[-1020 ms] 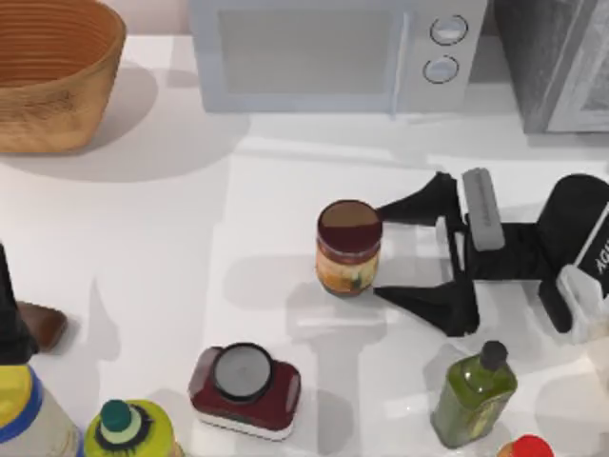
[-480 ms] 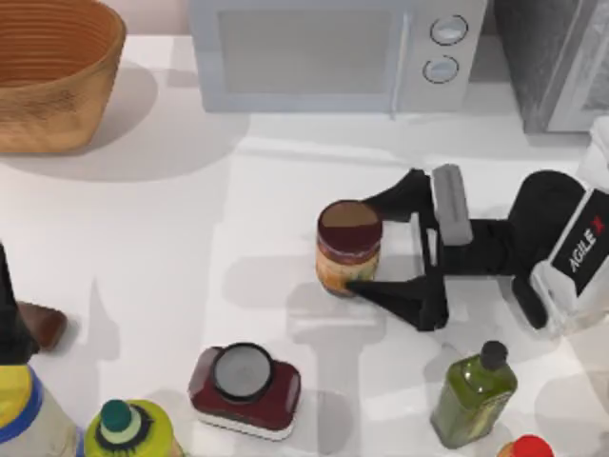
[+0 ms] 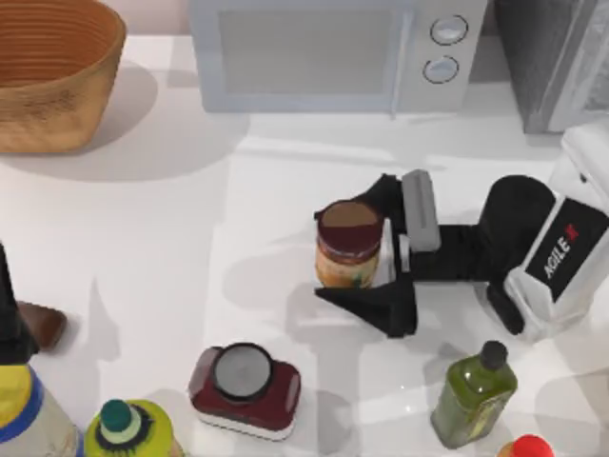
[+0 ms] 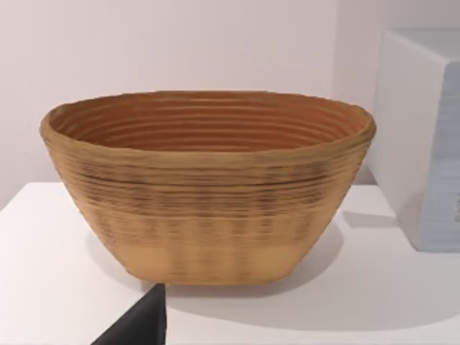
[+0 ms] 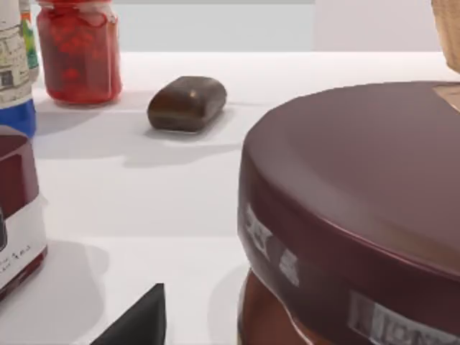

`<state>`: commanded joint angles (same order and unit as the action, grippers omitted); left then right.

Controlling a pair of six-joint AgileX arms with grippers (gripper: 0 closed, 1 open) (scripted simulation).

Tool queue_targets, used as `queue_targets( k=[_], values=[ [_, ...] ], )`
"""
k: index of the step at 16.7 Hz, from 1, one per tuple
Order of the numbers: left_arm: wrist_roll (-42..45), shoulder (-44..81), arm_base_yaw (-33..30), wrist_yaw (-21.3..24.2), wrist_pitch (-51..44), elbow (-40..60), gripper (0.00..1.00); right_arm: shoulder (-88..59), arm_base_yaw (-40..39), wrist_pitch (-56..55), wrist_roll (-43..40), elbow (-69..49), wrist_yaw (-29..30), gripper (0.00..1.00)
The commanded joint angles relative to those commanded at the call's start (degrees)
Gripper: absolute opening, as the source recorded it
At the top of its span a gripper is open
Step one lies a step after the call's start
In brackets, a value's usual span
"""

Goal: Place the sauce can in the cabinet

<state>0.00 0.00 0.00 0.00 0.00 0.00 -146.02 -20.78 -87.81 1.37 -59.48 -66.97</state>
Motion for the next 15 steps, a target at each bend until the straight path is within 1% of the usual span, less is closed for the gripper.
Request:
queue_targets(
  k=[1,14,15],
  values=[
    [0.0,0.0,0.0,0.0,0.0,0.0,1.0,0.0,0.0,0.0,0.0,0.0,0.0,1.0],
    [0.0,0.0,0.0,0.0,0.0,0.0,1.0,0.0,0.0,0.0,0.0,0.0,0.0,0.02],
    [0.0,0.0,0.0,0.0,0.0,0.0,1.0,0.0,0.0,0.0,0.0,0.0,0.0,0.0]
  ],
)
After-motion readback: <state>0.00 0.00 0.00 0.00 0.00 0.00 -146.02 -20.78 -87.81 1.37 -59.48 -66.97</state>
